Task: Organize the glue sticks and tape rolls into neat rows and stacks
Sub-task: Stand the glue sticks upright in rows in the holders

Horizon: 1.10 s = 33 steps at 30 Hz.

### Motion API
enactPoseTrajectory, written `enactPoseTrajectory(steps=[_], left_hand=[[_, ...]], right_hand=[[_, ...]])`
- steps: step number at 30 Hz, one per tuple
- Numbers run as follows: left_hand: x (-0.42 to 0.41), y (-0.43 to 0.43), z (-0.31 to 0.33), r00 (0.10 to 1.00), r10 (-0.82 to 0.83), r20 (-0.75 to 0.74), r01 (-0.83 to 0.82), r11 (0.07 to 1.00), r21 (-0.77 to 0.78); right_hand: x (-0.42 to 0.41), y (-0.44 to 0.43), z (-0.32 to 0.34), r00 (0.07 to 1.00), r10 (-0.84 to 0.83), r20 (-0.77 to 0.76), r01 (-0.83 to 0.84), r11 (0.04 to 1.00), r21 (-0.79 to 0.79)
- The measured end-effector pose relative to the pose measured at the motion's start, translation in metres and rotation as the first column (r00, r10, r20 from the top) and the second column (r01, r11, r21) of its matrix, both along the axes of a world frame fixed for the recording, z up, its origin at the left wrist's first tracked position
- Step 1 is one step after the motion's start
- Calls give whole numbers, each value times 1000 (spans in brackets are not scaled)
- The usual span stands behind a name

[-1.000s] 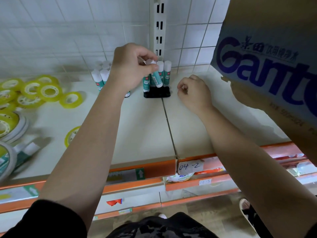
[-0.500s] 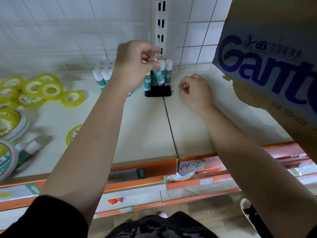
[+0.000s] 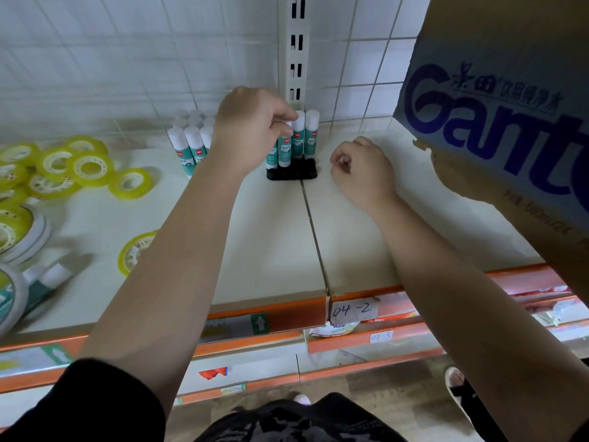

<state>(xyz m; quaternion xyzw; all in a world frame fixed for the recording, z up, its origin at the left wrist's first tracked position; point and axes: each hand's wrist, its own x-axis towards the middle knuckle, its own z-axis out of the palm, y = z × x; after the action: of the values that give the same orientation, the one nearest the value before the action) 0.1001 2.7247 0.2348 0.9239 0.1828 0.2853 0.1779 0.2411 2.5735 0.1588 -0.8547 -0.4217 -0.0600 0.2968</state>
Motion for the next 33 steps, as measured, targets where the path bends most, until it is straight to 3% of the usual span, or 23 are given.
enactPoseTrajectory(steps=[7, 25, 29, 33], left_hand=[[-1, 2, -10, 996, -64, 66, 61, 997, 38], [4, -6, -26, 975, 75, 210, -91, 993, 69], [5, -11, -13, 985, 112, 129, -128, 984, 122], [-2, -9, -6, 999, 34, 33, -38, 994, 102]], right_hand=[[0, 0, -1, 1000, -2, 10, 2, 1000, 6], [-3, 1, 1, 1000, -14, -2, 14, 1000, 4], [-4, 1, 1, 1000, -3, 5, 3, 1000, 7], [-8, 3, 12, 1000, -9, -19, 10, 997, 81]])
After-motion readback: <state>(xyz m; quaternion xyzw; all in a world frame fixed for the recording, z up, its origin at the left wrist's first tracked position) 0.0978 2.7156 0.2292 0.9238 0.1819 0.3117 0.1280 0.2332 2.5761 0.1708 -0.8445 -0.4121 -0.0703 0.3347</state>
